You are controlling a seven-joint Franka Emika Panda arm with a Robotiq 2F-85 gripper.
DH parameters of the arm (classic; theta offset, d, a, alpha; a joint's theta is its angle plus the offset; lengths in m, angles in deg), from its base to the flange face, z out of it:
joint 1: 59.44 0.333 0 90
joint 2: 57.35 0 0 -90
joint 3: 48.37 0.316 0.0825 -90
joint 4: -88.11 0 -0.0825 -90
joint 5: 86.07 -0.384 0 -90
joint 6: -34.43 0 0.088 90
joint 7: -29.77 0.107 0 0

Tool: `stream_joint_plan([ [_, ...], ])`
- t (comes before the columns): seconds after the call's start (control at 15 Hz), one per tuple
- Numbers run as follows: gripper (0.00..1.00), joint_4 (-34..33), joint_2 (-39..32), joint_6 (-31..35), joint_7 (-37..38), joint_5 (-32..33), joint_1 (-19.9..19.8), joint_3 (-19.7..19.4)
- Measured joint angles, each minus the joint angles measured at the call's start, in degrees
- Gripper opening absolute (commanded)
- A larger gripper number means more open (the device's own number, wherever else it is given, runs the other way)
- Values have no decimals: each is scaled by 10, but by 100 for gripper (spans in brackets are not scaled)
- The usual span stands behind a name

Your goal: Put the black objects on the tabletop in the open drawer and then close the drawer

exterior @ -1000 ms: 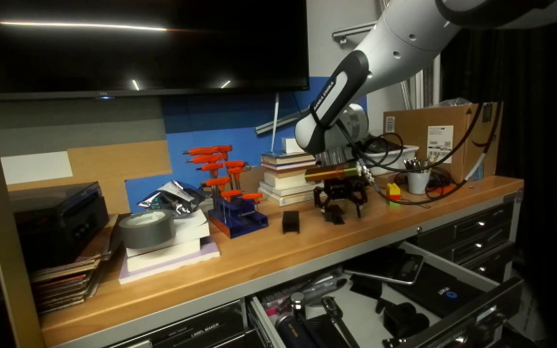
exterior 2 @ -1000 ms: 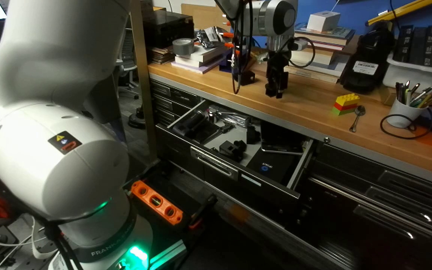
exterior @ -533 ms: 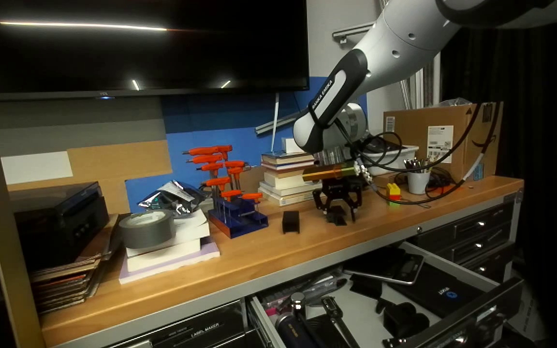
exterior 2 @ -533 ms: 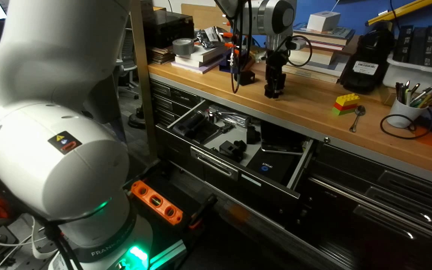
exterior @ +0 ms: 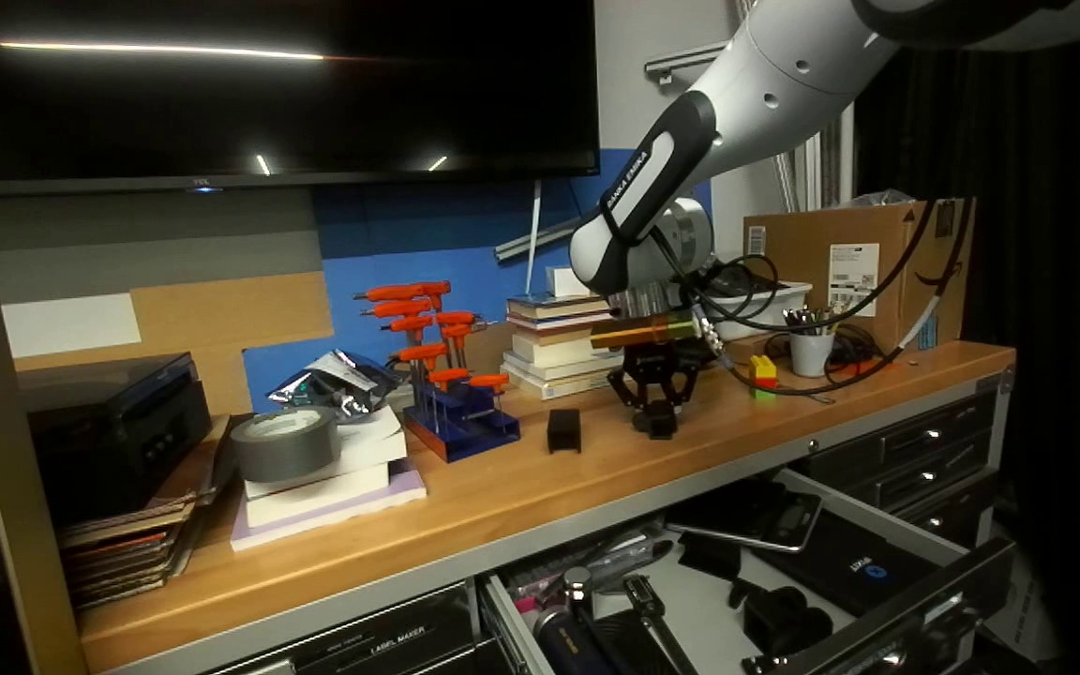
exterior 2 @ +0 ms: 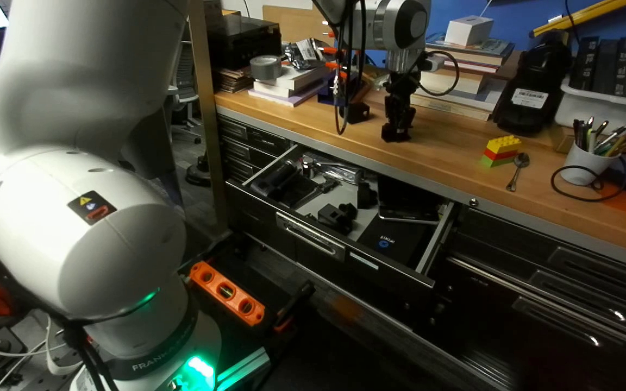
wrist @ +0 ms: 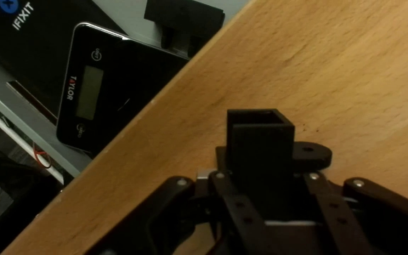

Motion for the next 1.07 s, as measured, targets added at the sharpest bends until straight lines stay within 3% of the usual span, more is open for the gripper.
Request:
stream_joint_plan([
  [0.27,24,56,33,32,-71,-3,-14,11],
  [1.07,24,398,250,100,-246,-50,-20,61],
])
